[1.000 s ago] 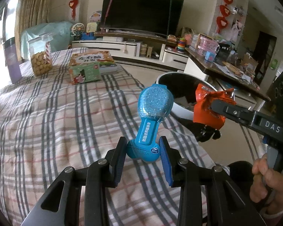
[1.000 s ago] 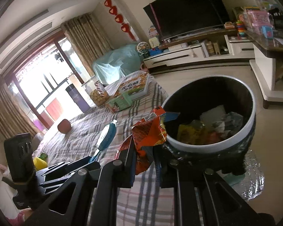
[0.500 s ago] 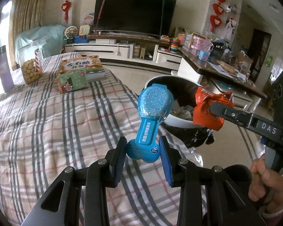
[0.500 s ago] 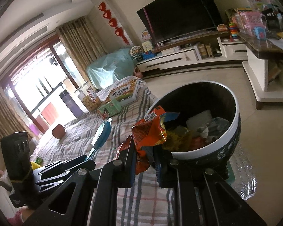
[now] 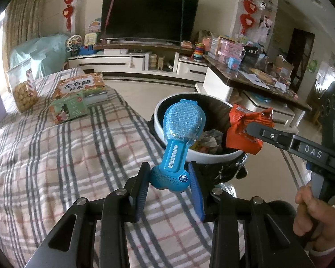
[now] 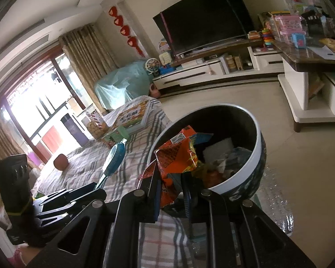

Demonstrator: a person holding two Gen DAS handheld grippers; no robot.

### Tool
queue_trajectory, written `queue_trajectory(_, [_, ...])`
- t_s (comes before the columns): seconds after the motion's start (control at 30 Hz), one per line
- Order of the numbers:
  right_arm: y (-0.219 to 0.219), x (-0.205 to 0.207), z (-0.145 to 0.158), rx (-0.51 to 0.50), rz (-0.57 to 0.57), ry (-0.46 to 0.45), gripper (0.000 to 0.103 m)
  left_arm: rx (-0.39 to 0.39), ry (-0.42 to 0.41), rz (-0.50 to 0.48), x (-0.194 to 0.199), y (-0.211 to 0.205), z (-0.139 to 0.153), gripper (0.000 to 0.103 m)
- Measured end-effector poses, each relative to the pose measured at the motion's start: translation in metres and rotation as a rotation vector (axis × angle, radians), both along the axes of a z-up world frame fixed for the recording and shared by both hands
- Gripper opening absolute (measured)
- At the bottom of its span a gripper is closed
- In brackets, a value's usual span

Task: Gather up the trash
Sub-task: 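Carry the blue toy and orange chip bag over the trash bin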

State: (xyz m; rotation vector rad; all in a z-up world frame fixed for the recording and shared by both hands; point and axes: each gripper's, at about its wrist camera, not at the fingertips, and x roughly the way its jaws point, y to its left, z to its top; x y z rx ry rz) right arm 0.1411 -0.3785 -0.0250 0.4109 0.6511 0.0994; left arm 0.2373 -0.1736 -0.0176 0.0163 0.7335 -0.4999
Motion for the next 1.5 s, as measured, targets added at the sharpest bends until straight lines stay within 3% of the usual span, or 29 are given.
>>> queue_trajectory(1.5, [-0.033,0.042,0.000,-0.053,-0.012,0.029,0.016,0.076,-0.012,-0.047,0.053,-0.061,-0.004,0.034])
